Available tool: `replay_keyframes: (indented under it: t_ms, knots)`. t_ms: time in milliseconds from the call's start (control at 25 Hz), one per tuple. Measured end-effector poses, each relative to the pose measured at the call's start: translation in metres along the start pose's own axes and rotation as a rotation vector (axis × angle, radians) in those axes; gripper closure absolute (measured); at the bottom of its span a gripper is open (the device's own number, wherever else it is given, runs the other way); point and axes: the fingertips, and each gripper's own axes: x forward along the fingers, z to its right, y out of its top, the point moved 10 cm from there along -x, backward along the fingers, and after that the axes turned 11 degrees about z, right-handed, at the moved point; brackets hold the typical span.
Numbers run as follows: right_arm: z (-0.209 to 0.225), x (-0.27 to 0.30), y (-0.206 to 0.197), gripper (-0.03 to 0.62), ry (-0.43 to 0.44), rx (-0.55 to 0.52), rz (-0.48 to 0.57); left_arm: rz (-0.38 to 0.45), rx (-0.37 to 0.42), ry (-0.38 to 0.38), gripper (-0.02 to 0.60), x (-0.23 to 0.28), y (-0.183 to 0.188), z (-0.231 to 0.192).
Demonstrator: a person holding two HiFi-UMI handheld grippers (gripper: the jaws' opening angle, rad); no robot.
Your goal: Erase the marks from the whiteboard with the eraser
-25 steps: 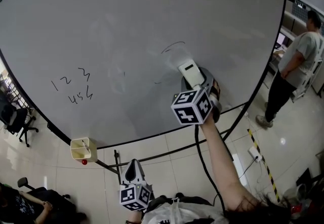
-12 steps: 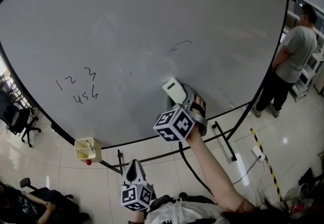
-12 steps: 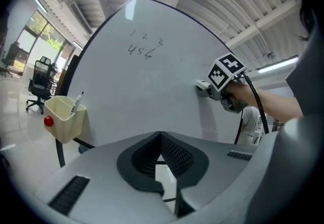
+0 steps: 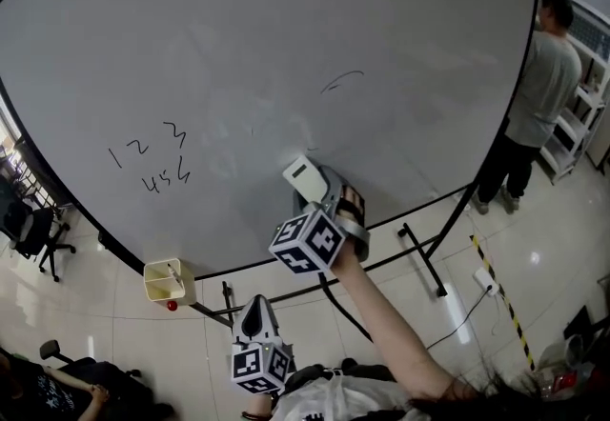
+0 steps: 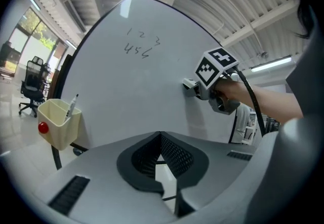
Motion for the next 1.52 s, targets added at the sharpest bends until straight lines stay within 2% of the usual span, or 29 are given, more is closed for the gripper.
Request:
replay_keyframes:
  t_ms: [80, 160, 240, 280, 360, 480, 560, 640, 760, 880, 1080, 1160, 1240, 1400, 1520]
  knots:
    - [0.017, 0.001, 0.004, 0.315, -0.029, 0.066, 0.016, 0.003, 0.031, -0.032, 0.594, -0.002, 0.003, 0.002]
    - [0.055, 0.001, 0.021, 0.313, -0.062, 0.192, 0.060, -0.001, 0.057, -0.054, 0.594, -0.004, 0.005, 0.001]
    - [0.086, -0.001, 0.037, 0.313, -0.056, 0.329, 0.095, -0.007, 0.085, -0.068, 0.594, -0.003, 0.006, -0.001]
    - [0.092, -0.002, 0.039, 0.313, -0.052, 0.363, 0.092, -0.006, 0.098, -0.073, 0.594, -0.003, 0.007, -0.001]
    - [0.081, -0.002, 0.029, 0.313, -0.057, 0.334, 0.039, 0.001, 0.116, -0.076, 0.594, -0.003, 0.010, -0.003]
    - [0.027, 0.002, -0.014, 0.313, -0.017, 0.241, -0.108, 0.003, 0.119, -0.071, 0.594, -0.007, 0.014, -0.008]
    - [0.005, 0.004, -0.033, 0.313, -0.021, 0.165, -0.169, -0.001, 0.118, -0.066, 0.594, -0.010, 0.014, -0.011]
    - [0.013, 0.004, -0.025, 0.315, -0.068, 0.132, -0.148, -0.008, 0.117, -0.060, 0.594, -0.012, 0.014, -0.015]
    - [0.057, 0.003, 0.021, 0.315, -0.159, 0.163, -0.044, -0.010, 0.115, -0.053, 0.594, -0.012, 0.015, -0.019]
    - [0.074, 0.002, 0.044, 0.313, -0.210, 0.108, -0.017, -0.004, 0.112, -0.054, 0.594, -0.012, 0.015, -0.019]
    - [0.016, 0.008, -0.019, 0.313, -0.111, 0.036, -0.156, -0.007, 0.099, -0.051, 0.594, -0.013, 0.015, -0.021]
    - [0.014, 0.009, -0.028, 0.313, -0.112, 0.027, -0.155, -0.009, 0.096, -0.048, 0.594, -0.013, 0.015, -0.022]
    - [0.042, 0.007, -0.012, 0.313, -0.137, 0.076, -0.092, -0.008, 0.093, -0.044, 0.594, -0.013, 0.014, -0.022]
    - [0.146, 0.002, 0.036, 0.312, -0.216, 0.281, 0.064, -0.002, 0.081, -0.038, 0.594, -0.011, 0.016, -0.018]
    - [0.204, -0.005, 0.057, 0.312, -0.252, 0.363, 0.087, -0.005, 0.075, -0.029, 0.594, -0.011, 0.014, -0.021]
